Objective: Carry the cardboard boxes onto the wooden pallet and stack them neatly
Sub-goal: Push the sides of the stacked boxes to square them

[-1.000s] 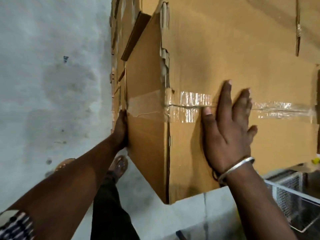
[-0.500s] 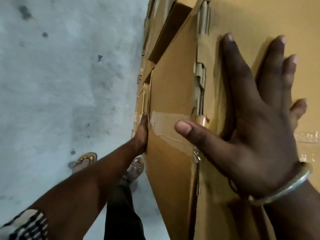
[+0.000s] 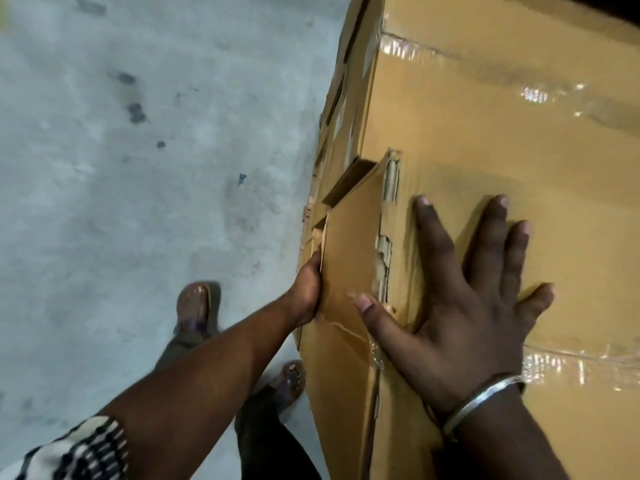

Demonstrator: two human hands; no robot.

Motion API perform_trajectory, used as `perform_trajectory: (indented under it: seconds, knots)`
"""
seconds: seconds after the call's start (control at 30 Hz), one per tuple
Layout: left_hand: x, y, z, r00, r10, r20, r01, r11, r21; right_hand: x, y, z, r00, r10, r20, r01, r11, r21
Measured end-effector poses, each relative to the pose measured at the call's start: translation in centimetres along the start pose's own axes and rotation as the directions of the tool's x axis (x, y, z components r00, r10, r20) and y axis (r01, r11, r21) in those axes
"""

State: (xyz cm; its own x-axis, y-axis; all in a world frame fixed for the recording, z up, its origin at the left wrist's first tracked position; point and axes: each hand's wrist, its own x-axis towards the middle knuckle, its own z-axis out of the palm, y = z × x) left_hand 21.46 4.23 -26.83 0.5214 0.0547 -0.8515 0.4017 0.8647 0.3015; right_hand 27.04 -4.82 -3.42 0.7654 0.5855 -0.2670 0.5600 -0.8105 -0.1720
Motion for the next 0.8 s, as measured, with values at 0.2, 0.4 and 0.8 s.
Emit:
perform_trajectory:
  seconds: [0.2, 0.4, 0.8]
  knots:
    - [0.3, 0.5, -0.4, 0.998, -0.032, -0.05, 0.031, 0.999, -0.024, 0.2, 0.0, -0.1, 0.998, 0.041, 0.046, -0.041, 0.999, -0.003]
    - [1.1, 2.1, -1.5, 0.997, -0.077, 0.031, 0.078, 0.996, -0.048, 0.8, -0.4, -0.2, 0.998, 0.04, 0.046, -0.038, 0.999, -0.026]
    - [2.2, 4.3, -2.7, 0.988, -0.126, 0.086, 0.132, 0.99, -0.057, 1.2, -0.7, 0.0, 0.999, -0.022, -0.027, 0.023, 0.999, 0.041]
